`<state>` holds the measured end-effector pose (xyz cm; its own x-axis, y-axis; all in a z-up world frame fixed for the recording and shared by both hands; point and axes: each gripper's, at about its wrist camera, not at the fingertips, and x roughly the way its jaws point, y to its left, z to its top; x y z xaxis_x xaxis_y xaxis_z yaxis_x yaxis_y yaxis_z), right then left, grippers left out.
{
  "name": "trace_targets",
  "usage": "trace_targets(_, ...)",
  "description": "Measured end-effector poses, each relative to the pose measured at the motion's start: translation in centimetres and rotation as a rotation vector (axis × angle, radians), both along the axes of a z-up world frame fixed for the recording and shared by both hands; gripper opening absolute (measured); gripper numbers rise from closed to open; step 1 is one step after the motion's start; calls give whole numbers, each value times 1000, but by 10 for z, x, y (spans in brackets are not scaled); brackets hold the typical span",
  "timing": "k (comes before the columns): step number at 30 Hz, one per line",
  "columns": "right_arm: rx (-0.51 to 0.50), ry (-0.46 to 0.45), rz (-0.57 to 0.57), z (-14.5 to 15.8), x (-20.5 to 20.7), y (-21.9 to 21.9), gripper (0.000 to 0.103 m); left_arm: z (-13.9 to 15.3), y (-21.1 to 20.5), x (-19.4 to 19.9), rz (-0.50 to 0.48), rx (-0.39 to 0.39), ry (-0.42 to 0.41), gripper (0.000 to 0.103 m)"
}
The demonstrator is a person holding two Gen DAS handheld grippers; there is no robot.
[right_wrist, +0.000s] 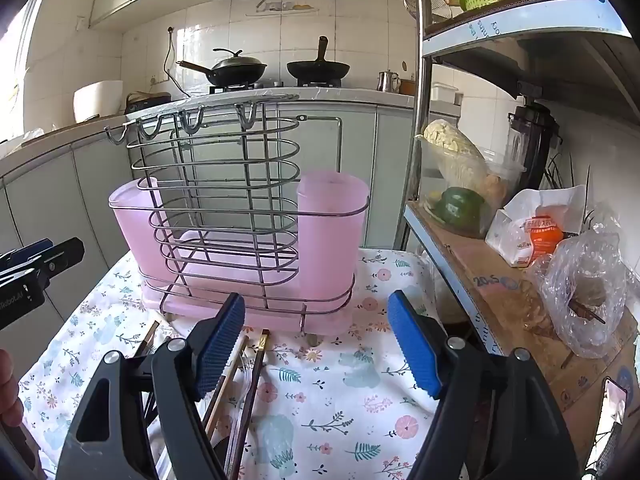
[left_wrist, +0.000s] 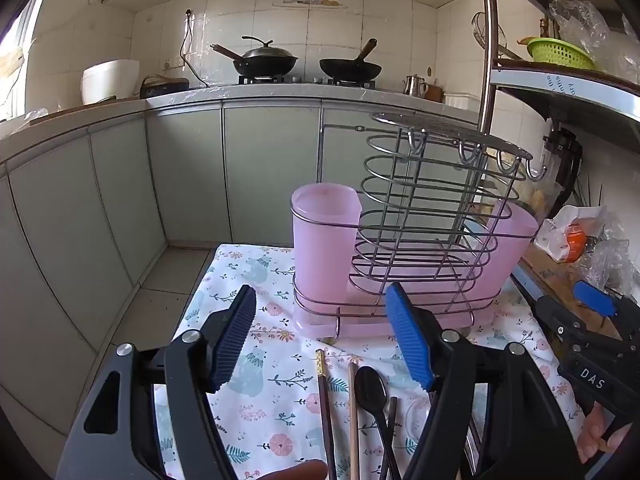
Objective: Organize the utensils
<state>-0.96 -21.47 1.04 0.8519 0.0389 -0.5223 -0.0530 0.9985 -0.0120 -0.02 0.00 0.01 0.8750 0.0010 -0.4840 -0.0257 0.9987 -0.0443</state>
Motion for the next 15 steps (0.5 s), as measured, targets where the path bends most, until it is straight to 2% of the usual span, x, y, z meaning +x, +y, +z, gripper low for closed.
trace_targets(15,0,-9,2,2,-1,0,73,0,0,0,-1,0,-4,68)
